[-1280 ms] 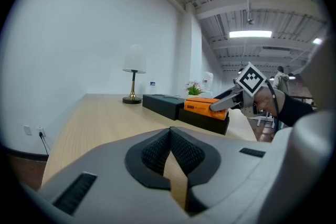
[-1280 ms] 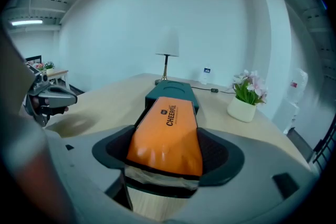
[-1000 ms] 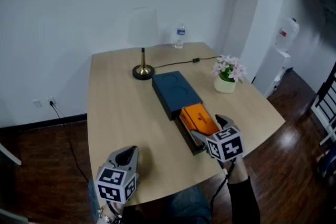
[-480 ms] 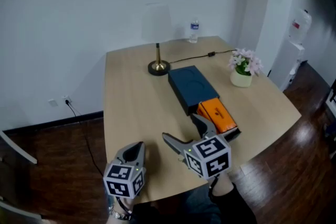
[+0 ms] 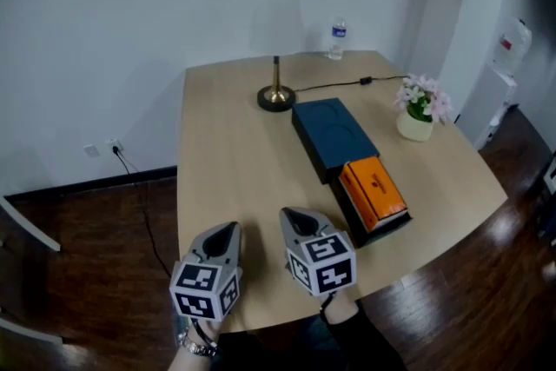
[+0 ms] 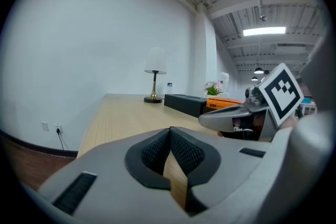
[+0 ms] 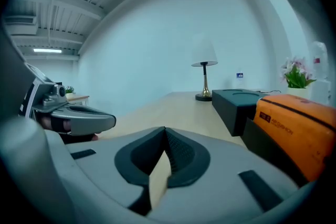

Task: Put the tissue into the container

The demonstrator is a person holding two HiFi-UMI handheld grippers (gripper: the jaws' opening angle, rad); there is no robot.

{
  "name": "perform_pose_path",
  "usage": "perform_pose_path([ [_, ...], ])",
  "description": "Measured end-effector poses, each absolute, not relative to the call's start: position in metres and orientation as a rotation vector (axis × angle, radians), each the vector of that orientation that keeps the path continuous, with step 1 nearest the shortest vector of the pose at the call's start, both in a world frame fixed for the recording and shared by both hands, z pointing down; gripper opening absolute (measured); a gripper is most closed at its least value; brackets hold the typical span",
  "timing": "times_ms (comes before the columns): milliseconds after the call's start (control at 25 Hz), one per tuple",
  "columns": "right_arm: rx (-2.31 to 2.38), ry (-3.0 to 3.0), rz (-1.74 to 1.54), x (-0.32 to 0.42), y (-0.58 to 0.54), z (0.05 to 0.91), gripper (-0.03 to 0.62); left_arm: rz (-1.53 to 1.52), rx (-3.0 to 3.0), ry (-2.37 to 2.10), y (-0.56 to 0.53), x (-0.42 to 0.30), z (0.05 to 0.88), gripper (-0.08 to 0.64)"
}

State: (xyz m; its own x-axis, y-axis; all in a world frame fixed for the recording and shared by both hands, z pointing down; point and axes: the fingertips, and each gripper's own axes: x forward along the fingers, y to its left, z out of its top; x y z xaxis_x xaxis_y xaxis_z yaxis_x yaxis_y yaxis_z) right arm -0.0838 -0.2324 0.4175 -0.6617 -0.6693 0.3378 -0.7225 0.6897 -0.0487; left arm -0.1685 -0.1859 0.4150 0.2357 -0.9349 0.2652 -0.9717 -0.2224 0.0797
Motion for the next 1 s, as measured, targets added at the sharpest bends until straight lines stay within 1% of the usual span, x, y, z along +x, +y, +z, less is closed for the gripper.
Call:
perform_pose_path([
  [1000, 1.090, -2.643, 0.253, -0.0835, -0.2297, 0.4140, 0.000, 0.218, 2.286, -1.792, -0.1852, -0.1672, 0.4148, 0.000],
])
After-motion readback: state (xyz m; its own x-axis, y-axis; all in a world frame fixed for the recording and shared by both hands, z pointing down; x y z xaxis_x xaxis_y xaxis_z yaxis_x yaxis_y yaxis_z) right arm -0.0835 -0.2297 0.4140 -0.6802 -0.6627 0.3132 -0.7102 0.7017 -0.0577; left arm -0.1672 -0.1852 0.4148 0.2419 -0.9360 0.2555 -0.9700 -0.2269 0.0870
